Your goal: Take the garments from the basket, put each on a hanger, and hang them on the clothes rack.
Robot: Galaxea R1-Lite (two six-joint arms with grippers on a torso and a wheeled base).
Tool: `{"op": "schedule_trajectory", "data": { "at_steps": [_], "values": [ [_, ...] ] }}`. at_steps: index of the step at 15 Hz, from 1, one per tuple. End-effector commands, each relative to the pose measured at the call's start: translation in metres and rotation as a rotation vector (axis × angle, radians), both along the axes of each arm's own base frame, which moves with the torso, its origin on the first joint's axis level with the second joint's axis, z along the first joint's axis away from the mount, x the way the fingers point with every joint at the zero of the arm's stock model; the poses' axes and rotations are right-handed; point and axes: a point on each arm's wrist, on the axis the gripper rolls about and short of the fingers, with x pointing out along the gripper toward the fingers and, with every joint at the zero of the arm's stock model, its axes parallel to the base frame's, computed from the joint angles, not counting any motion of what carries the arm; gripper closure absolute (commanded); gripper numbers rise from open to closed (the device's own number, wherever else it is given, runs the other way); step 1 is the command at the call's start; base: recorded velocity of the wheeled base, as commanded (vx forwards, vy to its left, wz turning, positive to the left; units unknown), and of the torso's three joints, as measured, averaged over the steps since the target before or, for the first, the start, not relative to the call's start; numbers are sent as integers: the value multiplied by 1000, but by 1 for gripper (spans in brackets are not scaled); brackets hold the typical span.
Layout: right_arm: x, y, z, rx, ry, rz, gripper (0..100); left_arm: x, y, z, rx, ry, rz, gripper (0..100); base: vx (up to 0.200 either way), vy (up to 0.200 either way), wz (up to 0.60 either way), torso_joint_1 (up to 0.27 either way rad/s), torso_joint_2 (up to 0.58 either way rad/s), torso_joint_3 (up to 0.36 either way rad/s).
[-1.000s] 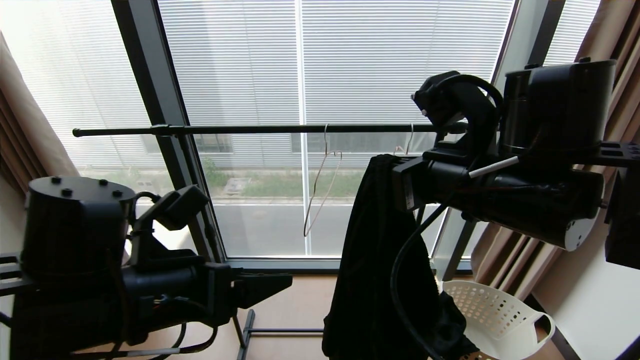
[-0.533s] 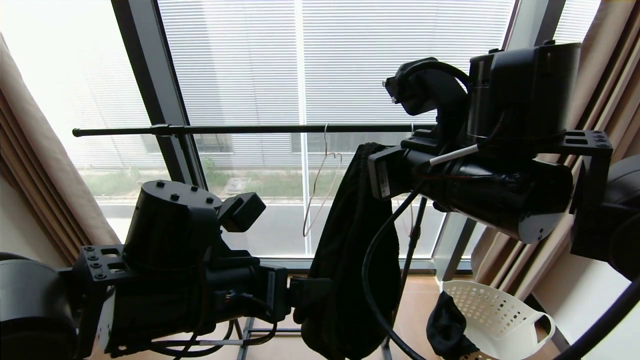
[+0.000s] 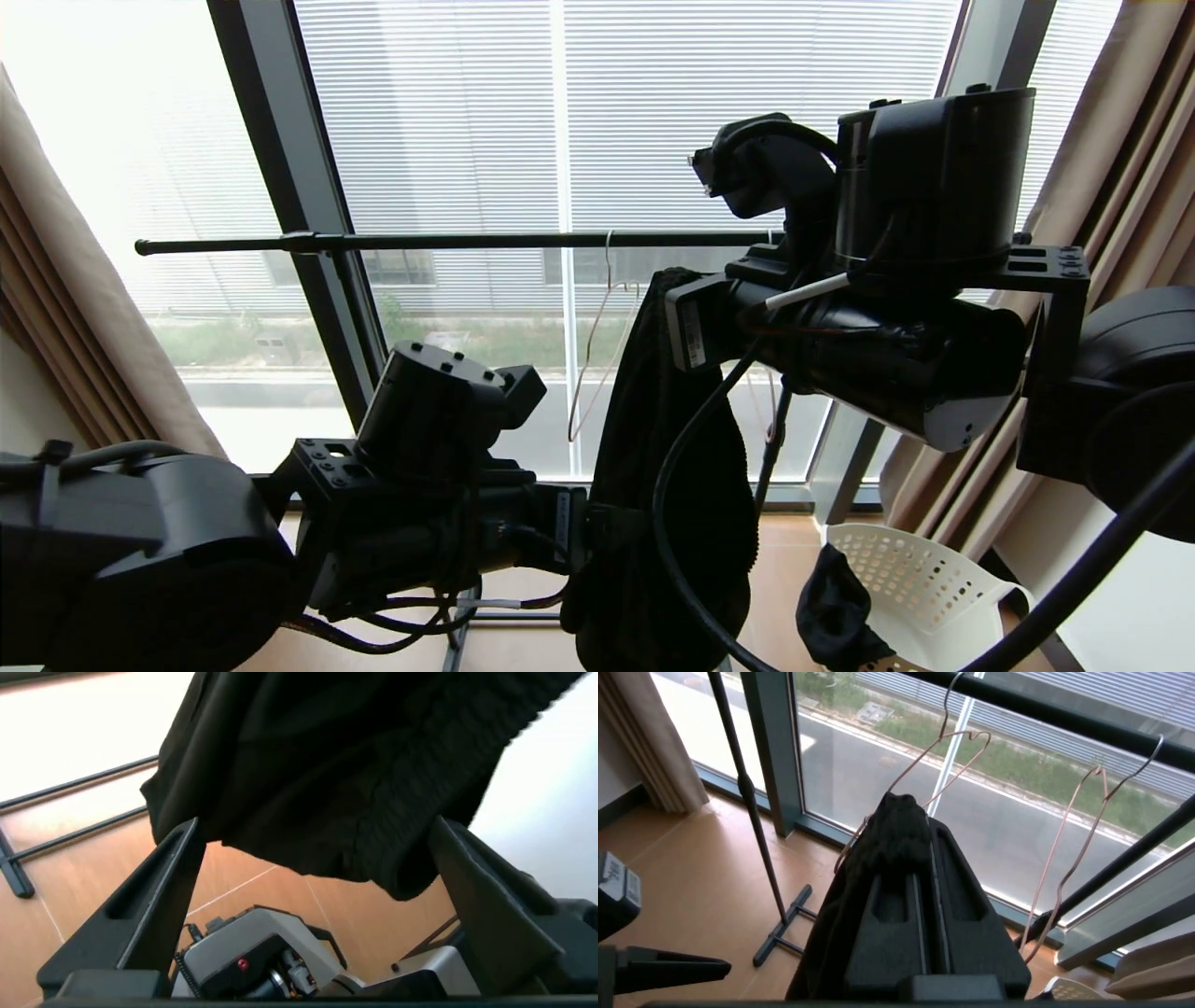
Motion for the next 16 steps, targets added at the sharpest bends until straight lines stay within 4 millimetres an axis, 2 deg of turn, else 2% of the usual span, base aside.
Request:
{"op": "schedule_trajectory", "data": {
  "at_steps": [1,2,6,9,12,16],
  "values": [
    [-1,-1,1,4,-3,0,100,5,-4,-9,18,21,2,0,0,0,0,0,0,0],
    [-3,-3,3,12,-2,-1,100,9,-10,-14,24,33,2,0,0,0,0,0,0,0],
    [-2,-2,2,14,-1,-9,100,2,-12,-5,8,8,-13,0,0,0,0,0,0,0],
    [-2,-4,4,12,-15,-63,100,-5,-20,-5,9,5,-48,0,0,0,0,0,0,0],
    [-8,-10,13,34,-30,-64,100,7,-30,-20,63,11,-1,0,0,0,0,0,0,0],
    [-19,-23,20,51,-41,-68,100,12,-26,-32,110,28,43,0,0,0,0,0,0,0]
  ]
}}
